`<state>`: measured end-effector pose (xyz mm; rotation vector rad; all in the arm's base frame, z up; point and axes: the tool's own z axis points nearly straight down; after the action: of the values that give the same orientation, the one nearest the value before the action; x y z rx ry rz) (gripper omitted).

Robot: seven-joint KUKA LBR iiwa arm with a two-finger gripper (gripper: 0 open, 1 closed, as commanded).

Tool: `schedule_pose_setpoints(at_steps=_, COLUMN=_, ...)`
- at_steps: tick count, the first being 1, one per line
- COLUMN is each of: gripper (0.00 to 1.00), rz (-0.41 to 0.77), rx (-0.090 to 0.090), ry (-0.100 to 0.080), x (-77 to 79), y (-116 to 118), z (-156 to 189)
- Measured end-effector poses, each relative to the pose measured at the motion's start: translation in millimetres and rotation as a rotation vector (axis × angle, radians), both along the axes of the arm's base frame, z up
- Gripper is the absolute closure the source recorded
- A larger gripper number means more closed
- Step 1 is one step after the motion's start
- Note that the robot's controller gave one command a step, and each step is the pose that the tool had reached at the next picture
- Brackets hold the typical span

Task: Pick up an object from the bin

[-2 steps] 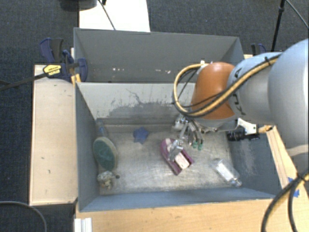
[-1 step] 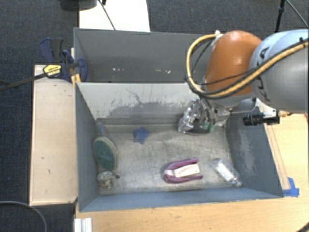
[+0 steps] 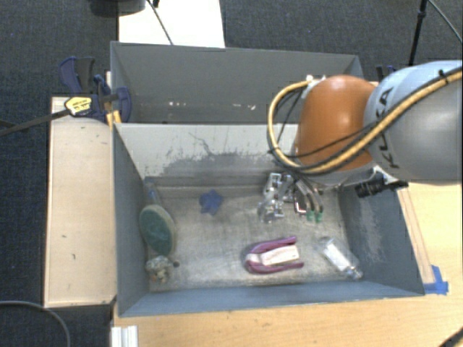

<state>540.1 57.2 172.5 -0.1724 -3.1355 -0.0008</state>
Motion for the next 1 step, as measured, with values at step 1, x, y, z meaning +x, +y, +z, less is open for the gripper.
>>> schedule_pose_setpoints(at_steps=1, gripper=0.0, rz=-0.001, rx=0.0, ry=-0.003, x=0.9, y=-0.5, z=0.9)
